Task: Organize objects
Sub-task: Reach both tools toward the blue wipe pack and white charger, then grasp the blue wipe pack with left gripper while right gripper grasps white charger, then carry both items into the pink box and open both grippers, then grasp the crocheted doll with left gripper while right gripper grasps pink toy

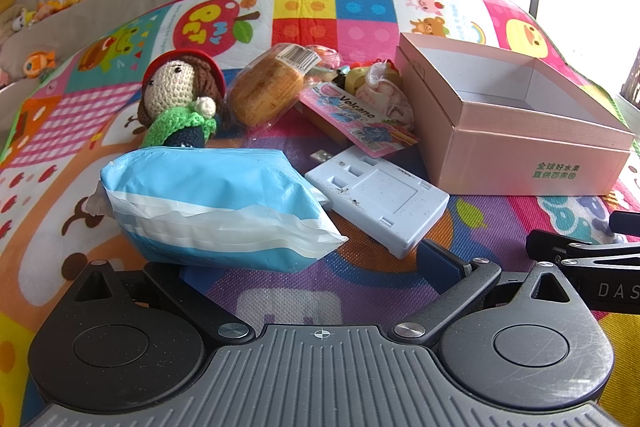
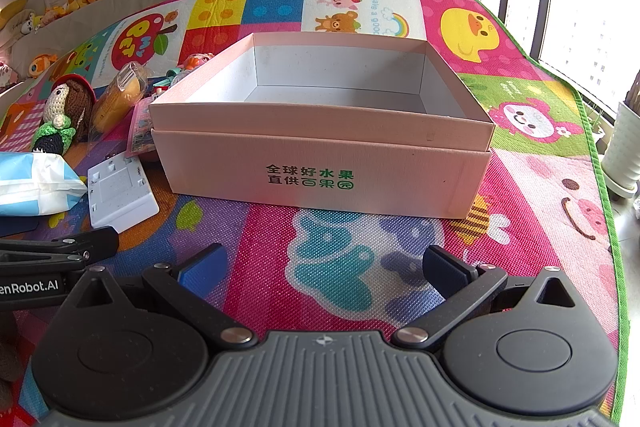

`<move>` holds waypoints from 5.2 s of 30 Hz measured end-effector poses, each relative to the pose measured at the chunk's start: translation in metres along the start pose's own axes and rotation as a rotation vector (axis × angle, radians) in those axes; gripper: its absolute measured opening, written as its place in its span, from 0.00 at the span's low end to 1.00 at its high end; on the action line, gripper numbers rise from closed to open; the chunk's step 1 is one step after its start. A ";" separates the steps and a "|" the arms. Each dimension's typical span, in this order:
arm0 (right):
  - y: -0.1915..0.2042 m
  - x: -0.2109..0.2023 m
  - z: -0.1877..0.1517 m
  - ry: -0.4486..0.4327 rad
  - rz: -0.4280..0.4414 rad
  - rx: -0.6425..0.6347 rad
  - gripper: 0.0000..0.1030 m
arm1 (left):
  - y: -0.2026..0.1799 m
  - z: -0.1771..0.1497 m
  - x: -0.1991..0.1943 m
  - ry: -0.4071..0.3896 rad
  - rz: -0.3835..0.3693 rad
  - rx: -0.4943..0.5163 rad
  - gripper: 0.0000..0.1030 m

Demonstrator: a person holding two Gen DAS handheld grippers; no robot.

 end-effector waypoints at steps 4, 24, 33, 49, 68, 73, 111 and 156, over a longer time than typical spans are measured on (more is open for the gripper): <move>0.000 0.000 0.000 0.000 0.001 0.000 1.00 | 0.000 0.000 0.000 0.000 0.001 0.002 1.00; -0.001 -0.001 -0.001 0.001 0.001 0.000 1.00 | 0.000 0.000 -0.004 0.006 0.003 -0.005 1.00; -0.005 -0.005 0.000 0.051 0.064 -0.040 1.00 | 0.022 -0.015 -0.024 0.019 -0.093 -0.034 0.99; -0.006 -0.015 -0.006 0.099 0.068 -0.049 1.00 | 0.091 0.018 -0.086 -0.084 -0.147 -0.123 0.99; 0.042 -0.023 0.017 -0.024 0.281 -0.195 0.94 | 0.085 -0.005 -0.041 0.028 -0.069 -0.067 0.54; 0.103 0.016 0.028 0.026 0.300 -0.382 0.67 | 0.109 -0.019 -0.054 0.032 -0.048 -0.088 0.54; -0.062 -0.132 -0.023 -0.145 0.152 -0.060 0.46 | -0.164 0.138 0.011 -0.033 -0.337 -0.097 0.53; 0.087 0.117 0.224 0.199 0.280 0.000 0.78 | 0.145 0.043 0.026 -0.189 -0.276 -0.616 0.52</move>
Point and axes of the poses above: each gripper's, at about its wrist camera, not at the fingertips, and x roughly the way its jaws point, y to its left, z to its top, the point moved 2 cm from there along x, roughly the way its jaws point, and after that the axes turned 11 degrees about z, right-handed, at the moved point
